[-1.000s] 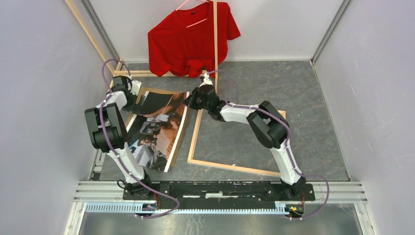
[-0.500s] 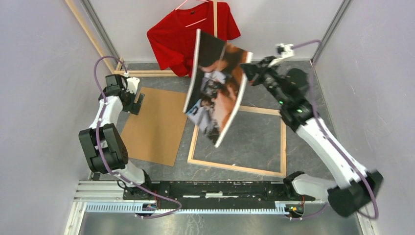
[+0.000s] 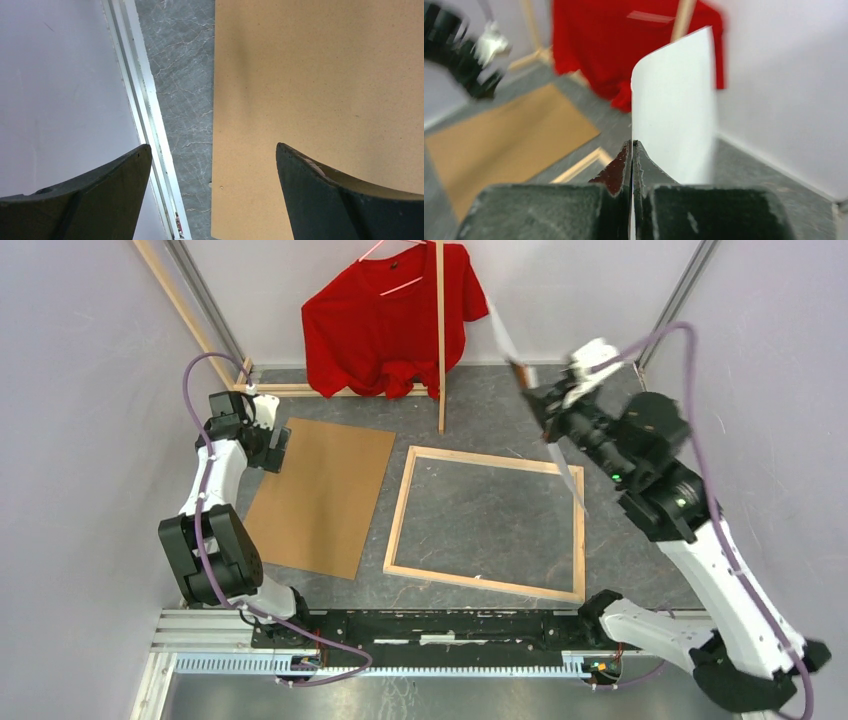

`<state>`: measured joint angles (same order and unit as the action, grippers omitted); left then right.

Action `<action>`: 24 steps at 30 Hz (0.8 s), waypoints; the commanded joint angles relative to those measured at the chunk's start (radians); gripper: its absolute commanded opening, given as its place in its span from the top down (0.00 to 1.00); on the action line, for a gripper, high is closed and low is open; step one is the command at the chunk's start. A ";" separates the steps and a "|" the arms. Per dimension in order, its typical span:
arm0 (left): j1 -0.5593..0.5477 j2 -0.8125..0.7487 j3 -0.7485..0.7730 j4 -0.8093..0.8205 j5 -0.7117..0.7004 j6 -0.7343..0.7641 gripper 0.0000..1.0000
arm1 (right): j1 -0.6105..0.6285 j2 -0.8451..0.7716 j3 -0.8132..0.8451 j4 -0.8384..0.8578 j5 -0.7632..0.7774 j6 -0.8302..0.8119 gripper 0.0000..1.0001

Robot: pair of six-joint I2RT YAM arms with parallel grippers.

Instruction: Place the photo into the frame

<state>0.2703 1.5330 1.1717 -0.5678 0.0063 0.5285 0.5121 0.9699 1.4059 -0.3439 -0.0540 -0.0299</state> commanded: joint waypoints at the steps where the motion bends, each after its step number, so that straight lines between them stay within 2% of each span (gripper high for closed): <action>1: 0.011 -0.030 -0.001 0.002 0.028 -0.059 0.00 | 0.261 0.117 -0.014 -0.190 0.171 -0.150 1.00; 4: 0.013 -0.017 -0.003 0.008 0.035 -0.069 0.00 | 0.373 0.206 -0.011 -0.263 0.245 -0.150 1.00; 8: 0.012 -0.014 -0.007 0.013 0.050 -0.073 0.00 | 0.474 0.236 -0.133 -0.221 0.285 -0.112 1.00; 14: 0.012 -0.012 -0.004 0.016 0.057 -0.073 0.00 | 0.534 0.279 -0.306 -0.151 0.247 -0.012 1.00; 19: 0.011 -0.009 0.000 0.015 0.066 -0.074 0.00 | 0.607 0.311 -0.364 -0.069 0.316 0.120 1.00; 24: 0.012 -0.010 -0.004 0.015 0.070 -0.076 0.00 | 0.660 0.344 -0.385 -0.009 0.385 0.167 1.00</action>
<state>0.2794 1.5253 1.1706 -0.5701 0.0513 0.4885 1.1458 1.3022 1.0252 -0.4610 0.2504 0.0551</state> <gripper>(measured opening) 0.996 0.006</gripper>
